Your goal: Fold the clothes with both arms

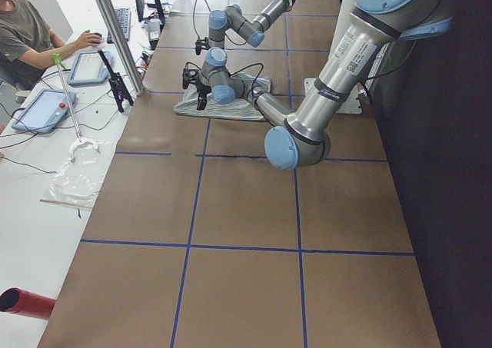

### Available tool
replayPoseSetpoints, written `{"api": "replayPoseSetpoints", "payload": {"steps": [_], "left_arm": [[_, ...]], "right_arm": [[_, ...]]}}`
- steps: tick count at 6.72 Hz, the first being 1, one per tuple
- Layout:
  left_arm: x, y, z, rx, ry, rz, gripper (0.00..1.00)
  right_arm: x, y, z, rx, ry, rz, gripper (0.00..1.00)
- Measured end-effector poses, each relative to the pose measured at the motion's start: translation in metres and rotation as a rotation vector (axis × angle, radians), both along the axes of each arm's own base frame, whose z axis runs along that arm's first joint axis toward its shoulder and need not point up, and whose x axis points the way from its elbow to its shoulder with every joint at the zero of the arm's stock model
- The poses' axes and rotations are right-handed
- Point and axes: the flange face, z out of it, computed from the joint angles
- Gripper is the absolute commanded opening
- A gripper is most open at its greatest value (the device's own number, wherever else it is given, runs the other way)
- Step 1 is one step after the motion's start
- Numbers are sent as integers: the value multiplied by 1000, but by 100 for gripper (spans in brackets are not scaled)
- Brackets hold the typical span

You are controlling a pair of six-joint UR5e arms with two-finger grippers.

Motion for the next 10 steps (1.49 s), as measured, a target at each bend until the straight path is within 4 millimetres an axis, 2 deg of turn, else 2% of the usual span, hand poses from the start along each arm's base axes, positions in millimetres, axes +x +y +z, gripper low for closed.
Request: {"api": "replayPoseSetpoints", "payload": {"steps": [2,8,10], "left_arm": [[-1,-1,4,11,-6,4,100],[-2,-1,4,14,-7,5,100],[-2,-1,3,15,-7,5,100]], "right_arm": [[-4,-12,18,11,33,-15,90],[-24,2,27,1,46,-44,92],[-22,1,35,0,59,-51,92]]}}
